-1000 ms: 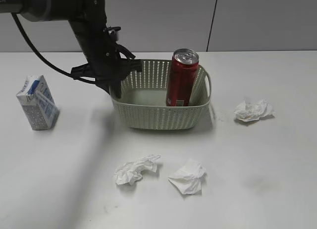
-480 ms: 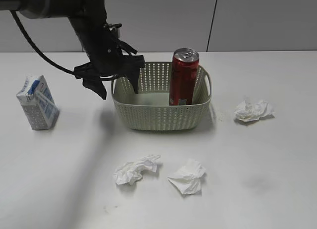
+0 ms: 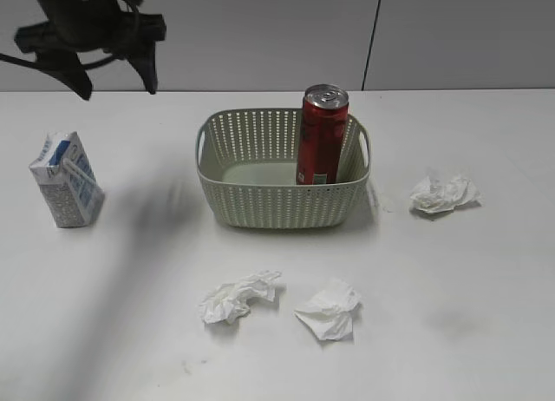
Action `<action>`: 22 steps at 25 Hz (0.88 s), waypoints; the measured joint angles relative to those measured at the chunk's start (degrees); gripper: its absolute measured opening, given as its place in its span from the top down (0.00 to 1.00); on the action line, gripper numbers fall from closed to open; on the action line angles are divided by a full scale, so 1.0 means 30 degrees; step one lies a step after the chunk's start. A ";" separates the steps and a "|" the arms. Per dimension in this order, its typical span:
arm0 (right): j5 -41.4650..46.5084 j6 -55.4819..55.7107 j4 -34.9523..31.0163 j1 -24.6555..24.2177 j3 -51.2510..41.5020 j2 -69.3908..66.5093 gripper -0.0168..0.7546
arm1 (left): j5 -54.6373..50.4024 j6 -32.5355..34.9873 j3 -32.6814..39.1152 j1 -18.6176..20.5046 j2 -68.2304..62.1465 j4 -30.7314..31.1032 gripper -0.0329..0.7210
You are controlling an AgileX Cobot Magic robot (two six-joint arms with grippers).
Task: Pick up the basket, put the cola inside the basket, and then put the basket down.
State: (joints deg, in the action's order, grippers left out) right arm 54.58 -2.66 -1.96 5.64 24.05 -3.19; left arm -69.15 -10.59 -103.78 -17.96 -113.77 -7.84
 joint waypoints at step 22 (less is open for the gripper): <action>-0.0048 -0.0048 0.0019 0.0000 -0.0051 0.0000 0.22 | -0.0229 0.4217 0.9644 0.3112 1.3752 0.2612 0.11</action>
State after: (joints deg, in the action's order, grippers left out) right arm 54.44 -2.81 -1.90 5.64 23.90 -3.19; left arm -69.84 2.06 -74.85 -8.63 -72.51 0.00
